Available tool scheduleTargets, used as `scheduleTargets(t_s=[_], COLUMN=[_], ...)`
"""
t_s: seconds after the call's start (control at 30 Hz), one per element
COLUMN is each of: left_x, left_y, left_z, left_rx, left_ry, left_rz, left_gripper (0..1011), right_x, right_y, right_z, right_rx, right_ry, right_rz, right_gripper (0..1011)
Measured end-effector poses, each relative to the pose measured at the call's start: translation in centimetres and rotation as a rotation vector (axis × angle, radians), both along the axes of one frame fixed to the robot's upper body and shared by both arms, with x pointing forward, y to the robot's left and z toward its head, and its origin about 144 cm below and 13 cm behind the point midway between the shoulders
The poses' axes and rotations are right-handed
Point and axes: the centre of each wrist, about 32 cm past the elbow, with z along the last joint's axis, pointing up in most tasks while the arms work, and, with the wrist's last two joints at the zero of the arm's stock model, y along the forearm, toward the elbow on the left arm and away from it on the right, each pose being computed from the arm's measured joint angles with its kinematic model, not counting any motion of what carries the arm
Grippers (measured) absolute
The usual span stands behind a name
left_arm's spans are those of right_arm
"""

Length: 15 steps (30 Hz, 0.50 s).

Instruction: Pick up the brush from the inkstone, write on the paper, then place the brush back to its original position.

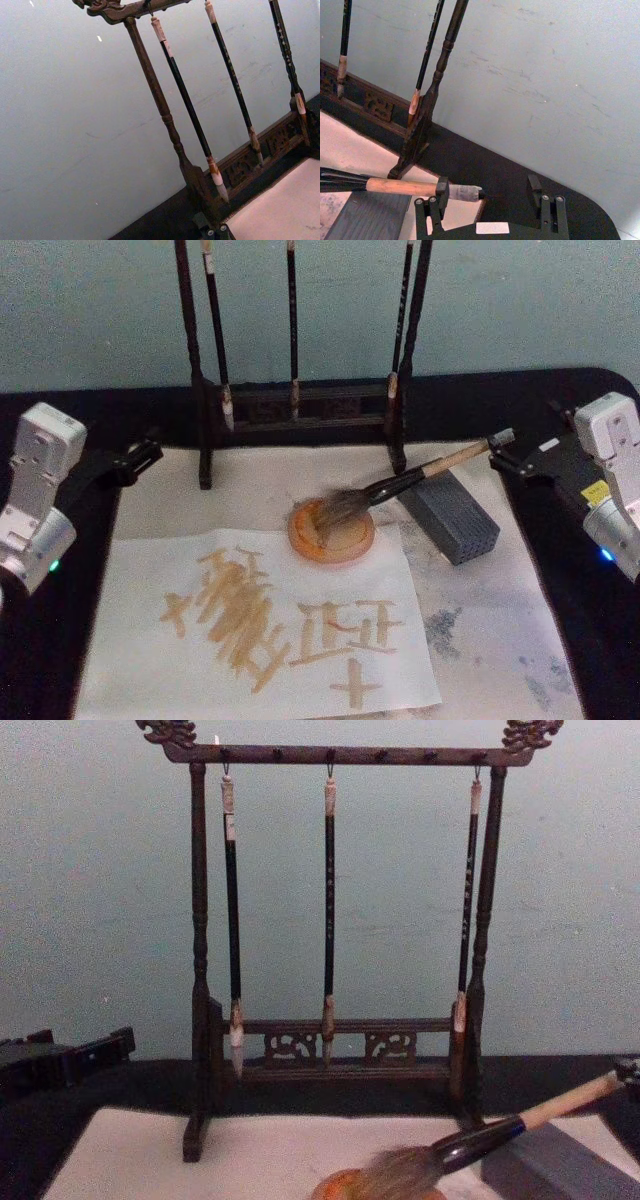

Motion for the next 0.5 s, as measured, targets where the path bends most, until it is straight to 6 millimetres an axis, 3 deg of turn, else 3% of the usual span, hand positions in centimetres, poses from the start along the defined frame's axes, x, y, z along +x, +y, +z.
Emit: scheduleTargets(t_s=[0.5], left_x=[0.0], left_y=[0.0], left_z=[0.0], left_rx=[0.0], left_ry=[0.0], left_rz=[0.0], left_gripper=[1002], right_x=[0.0], right_y=[0.0], right_z=[0.0], right_rx=[-0.001], right_ry=[0.0], right_rz=[0.0], right_gripper=[1001])
